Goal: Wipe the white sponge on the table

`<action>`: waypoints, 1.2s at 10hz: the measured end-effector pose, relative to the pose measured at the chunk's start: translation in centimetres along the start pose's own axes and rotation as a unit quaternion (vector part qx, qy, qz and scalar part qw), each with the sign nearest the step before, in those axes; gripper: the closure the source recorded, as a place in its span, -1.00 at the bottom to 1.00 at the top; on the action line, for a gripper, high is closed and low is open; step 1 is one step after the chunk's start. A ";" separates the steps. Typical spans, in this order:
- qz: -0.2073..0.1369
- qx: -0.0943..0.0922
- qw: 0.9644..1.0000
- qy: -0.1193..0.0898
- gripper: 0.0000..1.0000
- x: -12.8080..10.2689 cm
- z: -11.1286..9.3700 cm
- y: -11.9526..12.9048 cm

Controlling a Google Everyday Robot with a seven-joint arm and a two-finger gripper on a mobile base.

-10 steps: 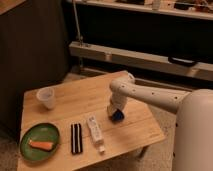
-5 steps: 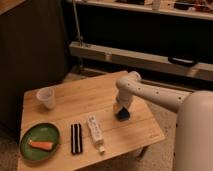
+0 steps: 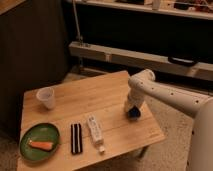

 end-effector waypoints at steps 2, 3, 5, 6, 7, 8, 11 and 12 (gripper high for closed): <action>0.013 0.009 1.000 -0.006 0.04 -3.1 0.4 -0.3; 0.017 0.015 1.000 -0.007 0.04 -4.2 0.6 -0.4; 0.030 0.024 0.999 -0.009 0.04 -5.7 0.3 0.0; 0.030 0.029 0.999 -0.010 0.04 -6.3 0.1 0.0; 0.029 0.035 0.999 -0.014 0.04 -7.1 0.0 -0.5; 0.022 0.044 0.999 -0.018 0.04 -8.0 0.0 -1.6; -0.010 0.059 0.998 -0.027 0.04 -9.7 0.0 -5.2; -0.019 0.064 0.997 -0.028 0.04 -10.0 0.0 -6.0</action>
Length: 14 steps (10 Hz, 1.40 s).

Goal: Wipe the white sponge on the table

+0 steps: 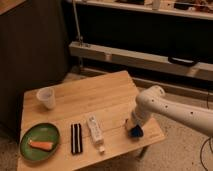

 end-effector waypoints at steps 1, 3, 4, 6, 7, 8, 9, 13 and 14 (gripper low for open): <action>-0.009 0.004 1.000 -0.001 0.04 -0.3 0.1 -0.9; -0.033 0.012 0.999 -0.004 0.04 -0.5 0.6 -3.1; -0.045 0.014 0.999 -0.004 0.04 -0.4 0.8 -4.1; -0.065 0.015 0.998 -0.003 0.04 -0.1 1.4 -5.9; -0.073 0.012 0.997 -0.002 0.04 0.1 1.8 -6.6; -0.079 0.012 0.997 -0.003 0.04 0.4 2.2 -7.4; -0.085 0.007 0.996 -0.001 0.04 0.9 2.8 -7.9; -0.089 0.000 0.996 0.011 0.04 3.2 3.7 -8.1; -0.087 -0.001 0.996 0.018 0.04 4.4 3.6 -7.9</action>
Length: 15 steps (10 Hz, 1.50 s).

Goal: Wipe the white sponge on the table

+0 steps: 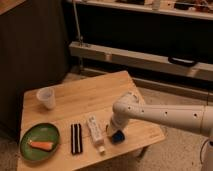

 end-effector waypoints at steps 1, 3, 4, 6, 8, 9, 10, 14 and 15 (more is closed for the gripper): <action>-0.003 -0.004 1.000 0.010 0.04 1.9 -0.2 0.4; -0.010 -0.008 1.000 0.017 0.04 4.7 0.0 0.5; -0.012 -0.010 1.000 0.018 0.04 5.8 0.4 0.7; -0.001 -0.019 1.000 0.014 0.04 6.7 1.0 2.8; 0.019 -0.029 0.999 0.010 0.04 7.5 1.1 6.2; 0.026 -0.035 0.999 0.011 0.04 7.9 0.8 7.6; 0.034 -0.043 0.998 0.012 0.04 8.0 0.4 9.2; 0.063 -0.066 0.996 0.023 0.04 7.3 -2.8 12.8; 0.068 -0.068 0.995 0.023 0.04 6.9 -3.2 13.2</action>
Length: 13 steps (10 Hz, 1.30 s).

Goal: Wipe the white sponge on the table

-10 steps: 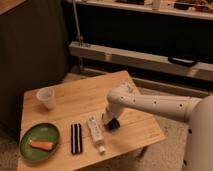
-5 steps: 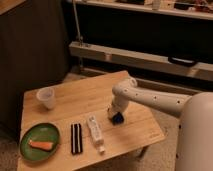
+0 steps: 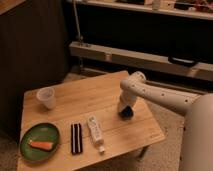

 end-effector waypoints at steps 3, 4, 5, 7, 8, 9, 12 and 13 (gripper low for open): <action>0.035 -0.002 0.999 -0.012 0.04 -3.3 0.1 3.4; 0.046 0.000 0.999 -0.020 0.04 -4.6 0.3 4.2; 0.058 0.002 0.998 -0.025 0.04 -5.9 0.4 5.2; 0.075 0.006 0.997 -0.027 0.04 -7.7 -0.3 6.3; 0.077 0.011 0.997 -0.028 0.04 -8.7 -0.8 5.8; 0.078 0.016 0.996 -0.027 0.04 -9.5 -1.2 5.3; 0.064 0.033 0.997 -0.030 0.04 -12.4 -2.1 1.5; 0.059 0.042 0.997 -0.034 0.04 -13.7 -2.1 0.1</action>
